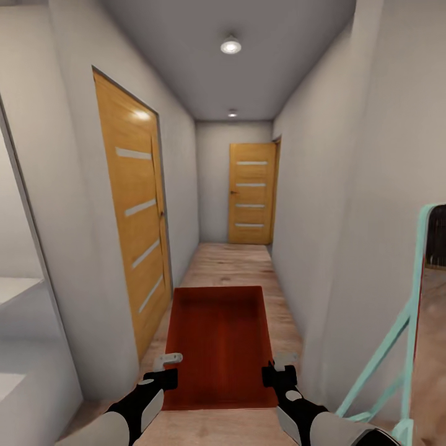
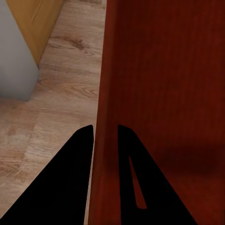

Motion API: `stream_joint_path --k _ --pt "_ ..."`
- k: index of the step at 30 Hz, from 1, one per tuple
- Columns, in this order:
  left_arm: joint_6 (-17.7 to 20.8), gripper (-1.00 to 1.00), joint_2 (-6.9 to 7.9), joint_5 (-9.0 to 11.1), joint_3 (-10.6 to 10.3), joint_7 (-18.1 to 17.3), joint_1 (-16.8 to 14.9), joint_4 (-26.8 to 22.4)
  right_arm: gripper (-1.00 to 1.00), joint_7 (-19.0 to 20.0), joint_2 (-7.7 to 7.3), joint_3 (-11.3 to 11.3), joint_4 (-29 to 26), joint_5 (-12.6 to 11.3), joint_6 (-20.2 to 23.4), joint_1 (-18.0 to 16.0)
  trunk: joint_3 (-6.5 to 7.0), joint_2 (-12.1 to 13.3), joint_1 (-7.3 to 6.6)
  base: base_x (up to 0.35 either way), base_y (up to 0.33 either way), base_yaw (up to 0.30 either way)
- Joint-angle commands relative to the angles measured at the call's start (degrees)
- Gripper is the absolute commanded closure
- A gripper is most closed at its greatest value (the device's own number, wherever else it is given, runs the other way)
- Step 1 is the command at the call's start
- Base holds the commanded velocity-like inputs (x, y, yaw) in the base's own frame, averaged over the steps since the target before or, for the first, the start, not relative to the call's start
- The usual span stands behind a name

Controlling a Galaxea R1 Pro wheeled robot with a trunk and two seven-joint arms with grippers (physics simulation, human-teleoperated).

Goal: Move the two storage containers from the living room to the garage. In the garage, place one container on the floor and stack the other container on top of it (either order is fine).

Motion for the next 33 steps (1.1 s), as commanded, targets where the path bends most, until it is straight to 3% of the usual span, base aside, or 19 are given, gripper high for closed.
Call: stream_joint_path --k 1,33 --pt "0.2 1.0 0.54 -0.5 0.9 1.1 0.0 -0.3 1.0 0.0 0.03 -3.3 0.0 0.3 0.1 0.0 -0.01 0.0 0.05 0.322 0.074 0.0" --pt "0.2 1.0 0.54 -0.5 0.9 1.1 0.0 -0.3 1.0 0.0 0.03 -3.4 0.0 0.3 0.1 0.0 -0.01 0.0 0.05 0.322 0.05 0.0"
